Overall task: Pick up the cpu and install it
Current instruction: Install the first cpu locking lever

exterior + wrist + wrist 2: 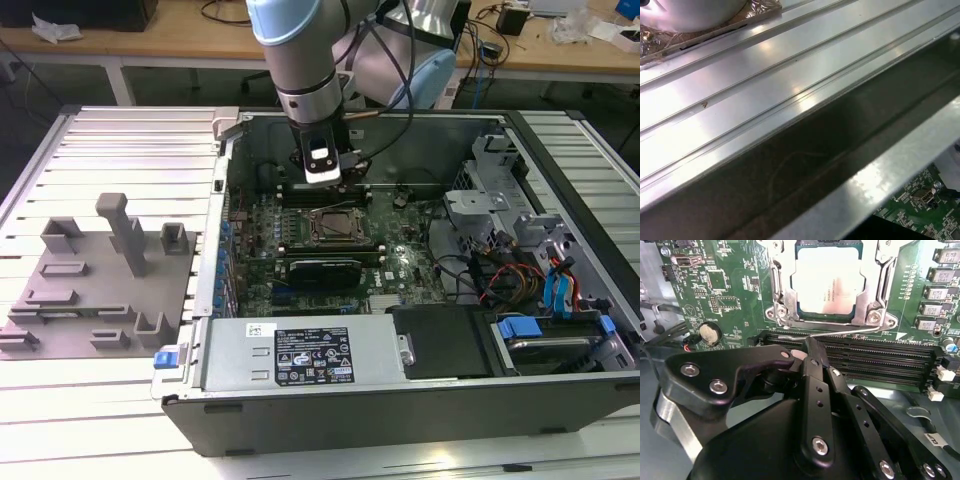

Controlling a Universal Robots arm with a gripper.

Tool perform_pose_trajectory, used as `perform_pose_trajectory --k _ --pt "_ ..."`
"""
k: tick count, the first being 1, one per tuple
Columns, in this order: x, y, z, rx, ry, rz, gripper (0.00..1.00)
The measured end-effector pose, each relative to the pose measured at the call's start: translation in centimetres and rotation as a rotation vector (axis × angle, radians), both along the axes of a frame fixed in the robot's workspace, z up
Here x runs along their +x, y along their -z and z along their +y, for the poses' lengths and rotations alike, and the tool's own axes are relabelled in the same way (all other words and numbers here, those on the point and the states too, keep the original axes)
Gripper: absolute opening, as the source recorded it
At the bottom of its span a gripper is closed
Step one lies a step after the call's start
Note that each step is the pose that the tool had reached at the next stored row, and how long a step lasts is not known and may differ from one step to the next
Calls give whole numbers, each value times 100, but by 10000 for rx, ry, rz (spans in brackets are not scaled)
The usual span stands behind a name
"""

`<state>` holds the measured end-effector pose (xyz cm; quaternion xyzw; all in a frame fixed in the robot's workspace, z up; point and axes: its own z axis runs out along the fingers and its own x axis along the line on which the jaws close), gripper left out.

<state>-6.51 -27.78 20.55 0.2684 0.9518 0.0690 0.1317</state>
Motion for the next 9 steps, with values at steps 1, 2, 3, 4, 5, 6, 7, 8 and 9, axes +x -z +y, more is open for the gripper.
perform_pose_trajectory --k 1,2,3,4,5,6,7,8,9 --pt "0 2 -1 -6 2 -5 11" --pt "-1 4 -3 -11 3 -9 11" --pt "-1 8 -6 -16 4 -17 11" --pt "-1 11 -8 -20 3 -25 11" --pt "0 14 -9 -20 3 -31 11" --pt "0 19 -9 -21 1 -41 11" --pt "1 28 -9 -21 -1 -59 11" --pt "1 33 -10 -22 0 -70 11" --pt "0 42 -10 -24 2 -86 11"
